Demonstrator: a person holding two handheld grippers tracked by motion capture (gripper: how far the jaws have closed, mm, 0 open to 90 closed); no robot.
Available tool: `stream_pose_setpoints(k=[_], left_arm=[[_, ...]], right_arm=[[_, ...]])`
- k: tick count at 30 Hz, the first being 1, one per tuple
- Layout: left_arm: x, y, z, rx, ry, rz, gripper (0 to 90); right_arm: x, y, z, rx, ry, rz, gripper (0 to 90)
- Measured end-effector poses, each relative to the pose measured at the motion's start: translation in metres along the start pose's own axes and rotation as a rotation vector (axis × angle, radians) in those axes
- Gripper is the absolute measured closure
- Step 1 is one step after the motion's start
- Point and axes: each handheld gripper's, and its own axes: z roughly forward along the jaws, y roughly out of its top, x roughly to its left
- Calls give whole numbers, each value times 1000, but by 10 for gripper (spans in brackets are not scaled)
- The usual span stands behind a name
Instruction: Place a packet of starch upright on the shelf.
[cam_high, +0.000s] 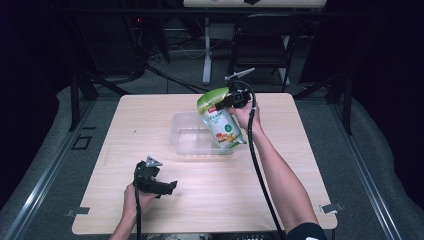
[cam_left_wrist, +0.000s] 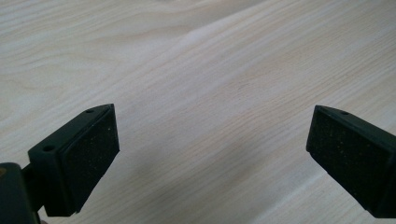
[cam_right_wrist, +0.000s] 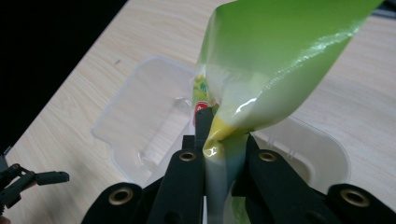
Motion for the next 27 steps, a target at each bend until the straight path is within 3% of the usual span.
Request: stream_pose_setpoints(k=[6,13,15,22,27], left_arm=[[-1,1,0,-9,3,0,26],[-1,1,0,-5,1,9,26],[-1,1,0,-6,-1,8,25],[-1,1,0,-5,1,6,26],[-1,1,1,-3,-2,9,26]], right_arm=[[15,-12,-20,-98,56,8,886],[26,-18,-39,-243,52,38,887],[30,-22,-42,-285,22,47,888],[22,-32,-44,-418,-9,145,888],[12,-42,-35,-513,-11,232,887]])
